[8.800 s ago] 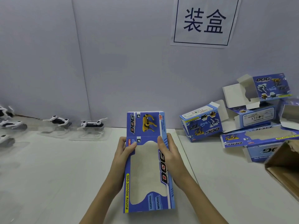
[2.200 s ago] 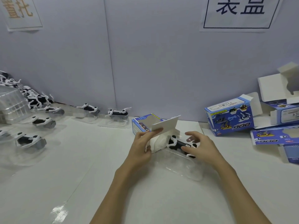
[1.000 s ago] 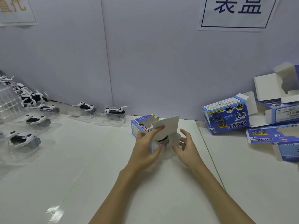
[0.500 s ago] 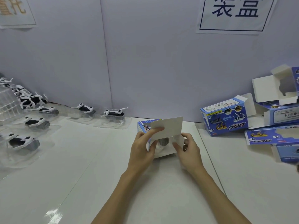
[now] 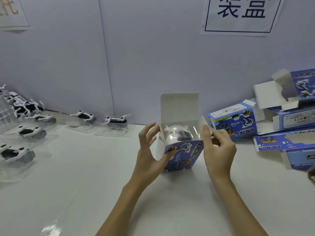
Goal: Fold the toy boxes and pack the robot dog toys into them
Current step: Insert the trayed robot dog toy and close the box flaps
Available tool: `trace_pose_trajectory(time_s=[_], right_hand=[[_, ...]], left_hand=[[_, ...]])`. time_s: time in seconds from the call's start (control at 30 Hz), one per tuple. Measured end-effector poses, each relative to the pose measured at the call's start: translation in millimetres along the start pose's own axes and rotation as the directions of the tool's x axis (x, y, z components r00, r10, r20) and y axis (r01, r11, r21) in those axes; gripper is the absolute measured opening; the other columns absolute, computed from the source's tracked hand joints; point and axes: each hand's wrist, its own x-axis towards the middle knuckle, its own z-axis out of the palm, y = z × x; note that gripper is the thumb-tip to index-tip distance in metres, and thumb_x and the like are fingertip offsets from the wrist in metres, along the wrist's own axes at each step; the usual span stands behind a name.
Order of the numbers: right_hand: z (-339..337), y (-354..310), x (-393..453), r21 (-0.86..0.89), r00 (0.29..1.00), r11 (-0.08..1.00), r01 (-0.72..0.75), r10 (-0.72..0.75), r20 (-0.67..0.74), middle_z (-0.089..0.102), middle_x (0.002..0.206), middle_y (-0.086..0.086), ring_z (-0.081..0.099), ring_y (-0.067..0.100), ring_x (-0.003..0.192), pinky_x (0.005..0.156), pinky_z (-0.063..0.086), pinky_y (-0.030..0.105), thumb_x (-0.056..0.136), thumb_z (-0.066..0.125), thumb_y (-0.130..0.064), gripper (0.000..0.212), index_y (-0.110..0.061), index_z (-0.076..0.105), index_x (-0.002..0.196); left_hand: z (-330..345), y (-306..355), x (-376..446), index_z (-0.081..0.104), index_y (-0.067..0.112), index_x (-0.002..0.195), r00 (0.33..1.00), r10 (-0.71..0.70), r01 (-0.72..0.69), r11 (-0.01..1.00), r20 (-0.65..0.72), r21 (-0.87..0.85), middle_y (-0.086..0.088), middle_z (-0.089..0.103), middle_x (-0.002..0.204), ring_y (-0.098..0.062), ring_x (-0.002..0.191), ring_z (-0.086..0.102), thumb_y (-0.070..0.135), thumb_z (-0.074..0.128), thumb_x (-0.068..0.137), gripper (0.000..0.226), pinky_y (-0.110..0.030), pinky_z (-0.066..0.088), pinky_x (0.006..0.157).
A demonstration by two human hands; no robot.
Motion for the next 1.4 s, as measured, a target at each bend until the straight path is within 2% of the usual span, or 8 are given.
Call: trace_pose_trajectory(time_s=[0.17, 0.43, 0.57, 0.7, 0.83, 1.03, 1.13, 1.4], right_hand=[[2, -7, -6, -0.049, 0.989, 0.988, 0.146, -0.144, 0.035, 0.065, 0.117, 0.011, 0.066, 0.023, 0.102, 0.085, 0.055, 0.029, 0.102, 0.061, -0.017, 0.025, 0.001, 0.076, 0.111], [5, -10, -15, 0.094, 0.956, 0.99, 0.106, -0.127, 0.264, 0.053, 0.153, -0.002, 0.042, 0.003, 0.146, 0.113, 0.044, 0.024, 0.105, 0.052, -0.039, 0.045, -0.019, 0.059, 0.145], [4, -9, -15, 0.16, 0.957, 0.986, 0.052, -0.095, 0.274, 0.054, 0.149, -0.008, 0.045, 0.014, 0.145, 0.11, 0.048, 0.049, 0.103, 0.046, -0.057, 0.043, -0.025, 0.068, 0.122], [3, -8, -10, 0.233, 0.968, 0.969, -0.076, 0.015, 0.252, 0.07, 0.124, -0.002, 0.061, 0.013, 0.128, 0.099, 0.053, 0.036, 0.106, 0.043, -0.044, 0.029, -0.04, 0.07, 0.098], [2, -6, -6, 0.28, 0.965, 0.956, -0.092, 0.016, 0.26, 0.065, 0.092, 0.01, 0.063, 0.006, 0.09, 0.077, 0.048, 0.016, 0.099, 0.048, -0.018, 0.022, -0.017, 0.067, 0.088], [1, -5, -5, 0.363, 0.962, 0.921, -0.143, 0.043, 0.268, 0.067, 0.109, -0.009, 0.066, 0.025, 0.1, 0.083, 0.056, 0.046, 0.095, 0.048, -0.013, 0.026, -0.014, 0.057, 0.119], [4, -4, -6, 0.424, 0.967, 0.9, -0.098, -0.015, 0.255, 0.063, 0.114, -0.031, 0.066, 0.007, 0.099, 0.081, 0.058, 0.028, 0.101, 0.048, -0.006, 0.04, -0.003, 0.04, 0.14], [0, 0, -8, 0.456, 0.952, 0.849, -0.268, 0.159, 0.263, 0.071, 0.126, 0.008, 0.069, 0.034, 0.115, 0.089, 0.058, 0.043, 0.107, 0.034, -0.034, 0.042, -0.01, 0.067, 0.107]], left_hand=[[-1, 6, 3, 0.042, 0.041, 0.146, 0.999, -0.037, 0.037, 0.999, 0.016, -0.013, 0.014, 0.048, 0.151, -0.016, 0.144, 0.046, 0.026, 0.078, 0.092, 0.067, -0.037, 0.051, 0.108], [-4, 23, 4, 0.051, 0.049, 0.141, 0.966, -0.232, 0.248, 0.955, 0.114, -0.16, 0.013, 0.055, 0.149, -0.025, 0.135, 0.057, 0.034, 0.063, 0.097, 0.048, -0.059, 0.052, 0.104], [-5, 30, 3, 0.052, 0.049, 0.123, 0.953, -0.251, 0.27, 0.957, 0.167, -0.103, 0.006, 0.051, 0.148, -0.029, 0.132, 0.058, 0.038, 0.063, 0.094, 0.033, -0.06, 0.053, 0.1], [4, 33, 1, 0.052, 0.037, 0.119, 0.964, -0.186, 0.196, 0.98, 0.19, -0.035, 0.022, 0.042, 0.143, -0.02, 0.133, 0.055, 0.047, 0.064, 0.094, 0.03, -0.044, 0.056, 0.099], [11, 31, 6, 0.053, 0.031, 0.111, 0.989, -0.098, 0.095, 0.995, 0.109, 0.029, 0.023, 0.034, 0.152, -0.008, 0.141, 0.045, 0.047, 0.068, 0.094, 0.028, -0.026, 0.053, 0.098], [15, 31, 11, 0.056, 0.033, 0.105, 0.988, -0.122, 0.129, 0.989, 0.093, -0.078, 0.015, 0.044, 0.145, -0.013, 0.137, 0.051, 0.038, 0.072, 0.092, 0.021, -0.048, 0.055, 0.1], [17, 34, 12, 0.046, 0.042, 0.117, 0.982, -0.163, 0.176, 0.97, 0.092, -0.166, 0.008, 0.048, 0.141, -0.018, 0.131, 0.056, 0.044, 0.073, 0.089, 0.039, -0.057, 0.057, 0.095], [16, 25, 7, 0.044, 0.024, 0.129, 0.986, -0.136, 0.148, 0.981, 0.095, -0.128, 0.016, 0.046, 0.138, -0.02, 0.138, 0.05, 0.037, 0.069, 0.095, 0.043, -0.059, 0.06, 0.088]])
